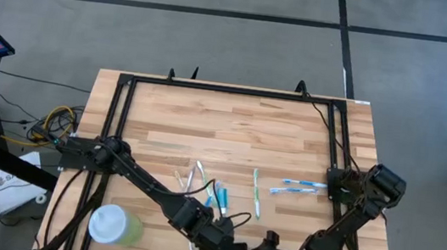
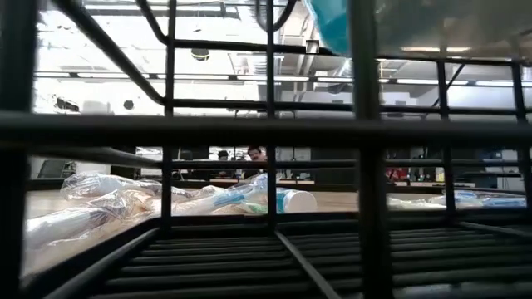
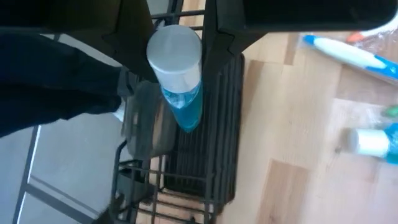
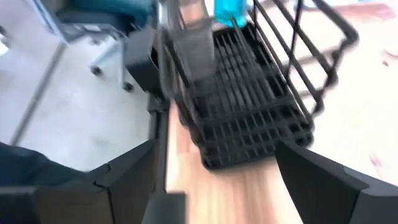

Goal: Pick & Place toothbrushing station
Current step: Put the right blue mouthwash into the black wire organizer

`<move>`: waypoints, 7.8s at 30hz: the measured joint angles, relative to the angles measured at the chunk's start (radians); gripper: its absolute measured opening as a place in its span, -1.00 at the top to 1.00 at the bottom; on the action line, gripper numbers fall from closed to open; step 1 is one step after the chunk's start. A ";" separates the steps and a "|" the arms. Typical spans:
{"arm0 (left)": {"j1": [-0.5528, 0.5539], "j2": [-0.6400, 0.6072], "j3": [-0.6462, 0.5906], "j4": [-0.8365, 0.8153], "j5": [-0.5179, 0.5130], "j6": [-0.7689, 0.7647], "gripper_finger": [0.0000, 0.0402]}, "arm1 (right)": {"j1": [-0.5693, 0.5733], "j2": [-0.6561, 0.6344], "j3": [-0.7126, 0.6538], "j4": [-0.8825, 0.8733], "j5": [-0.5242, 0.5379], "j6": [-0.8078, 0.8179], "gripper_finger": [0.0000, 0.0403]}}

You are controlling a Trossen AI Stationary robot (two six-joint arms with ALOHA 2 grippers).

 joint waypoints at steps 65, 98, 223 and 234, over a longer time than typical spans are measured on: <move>0.004 0.084 0.087 -0.070 -0.020 0.171 0.56 | -0.101 0.024 0.030 0.021 -0.089 0.193 -0.55; 0.003 0.081 0.087 -0.134 -0.013 0.220 0.56 | -0.073 0.049 0.099 -0.073 -0.076 0.097 -0.55; -0.010 0.135 0.087 -0.067 0.003 0.183 0.24 | -0.145 0.048 0.097 -0.036 -0.197 0.066 -0.55; -0.006 0.142 0.082 -0.076 -0.028 0.168 0.21 | -0.146 0.047 0.099 -0.029 -0.190 0.058 -0.55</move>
